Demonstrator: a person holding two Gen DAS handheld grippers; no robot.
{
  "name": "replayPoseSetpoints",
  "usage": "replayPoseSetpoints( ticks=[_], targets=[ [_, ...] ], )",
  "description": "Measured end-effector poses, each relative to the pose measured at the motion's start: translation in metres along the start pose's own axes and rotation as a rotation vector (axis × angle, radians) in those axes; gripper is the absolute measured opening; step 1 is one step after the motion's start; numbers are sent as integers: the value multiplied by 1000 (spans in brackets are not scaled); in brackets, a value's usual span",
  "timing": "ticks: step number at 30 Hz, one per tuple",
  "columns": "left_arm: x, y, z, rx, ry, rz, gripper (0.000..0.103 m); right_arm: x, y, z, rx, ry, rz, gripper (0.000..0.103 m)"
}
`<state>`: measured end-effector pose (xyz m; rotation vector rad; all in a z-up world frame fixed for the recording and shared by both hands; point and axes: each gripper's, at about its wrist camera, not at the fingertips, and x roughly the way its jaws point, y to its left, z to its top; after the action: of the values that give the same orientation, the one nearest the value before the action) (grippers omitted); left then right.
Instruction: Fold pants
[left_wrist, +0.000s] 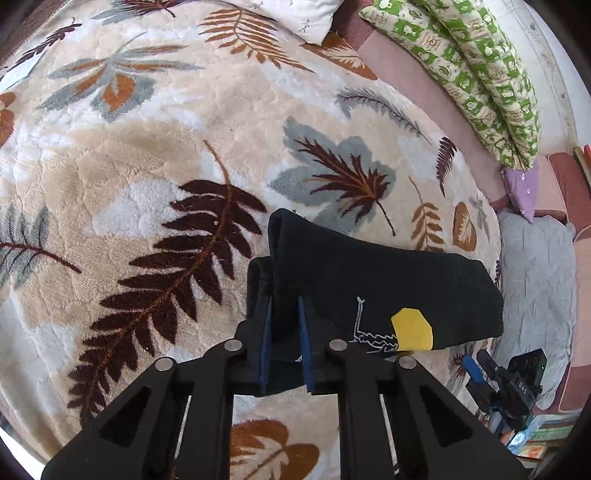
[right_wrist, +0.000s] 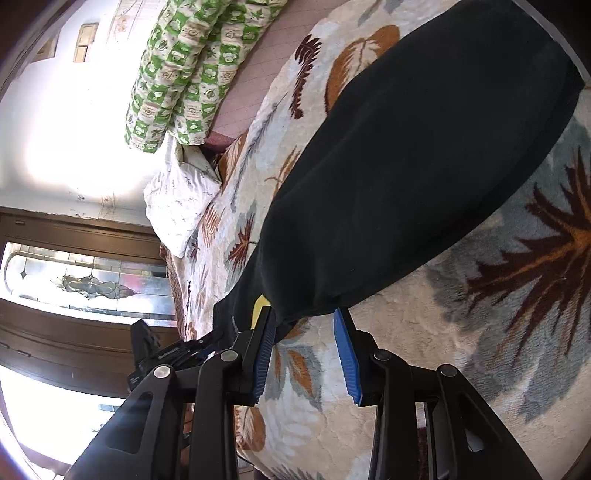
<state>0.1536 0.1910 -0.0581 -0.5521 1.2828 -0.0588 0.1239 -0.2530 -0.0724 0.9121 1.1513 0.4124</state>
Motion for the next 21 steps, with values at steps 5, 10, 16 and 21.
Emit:
replayPoseSetpoints(
  ticks=[5,10,16,21],
  targets=[
    [0,1,-5,-35,31,-36,9,-29,-14,14,11,-85,-53,35],
    [5,-1,-15,-44,50,-42,9,-83,-26,47,-53,-228,-191,37],
    [12,3,-16,-83,73,-48,9,-126,-60,87,-48,-356,-343,48],
    [14,2,-18,-98,90,-40,9,-120,-71,107,-111,-370,-485,51]
  ],
)
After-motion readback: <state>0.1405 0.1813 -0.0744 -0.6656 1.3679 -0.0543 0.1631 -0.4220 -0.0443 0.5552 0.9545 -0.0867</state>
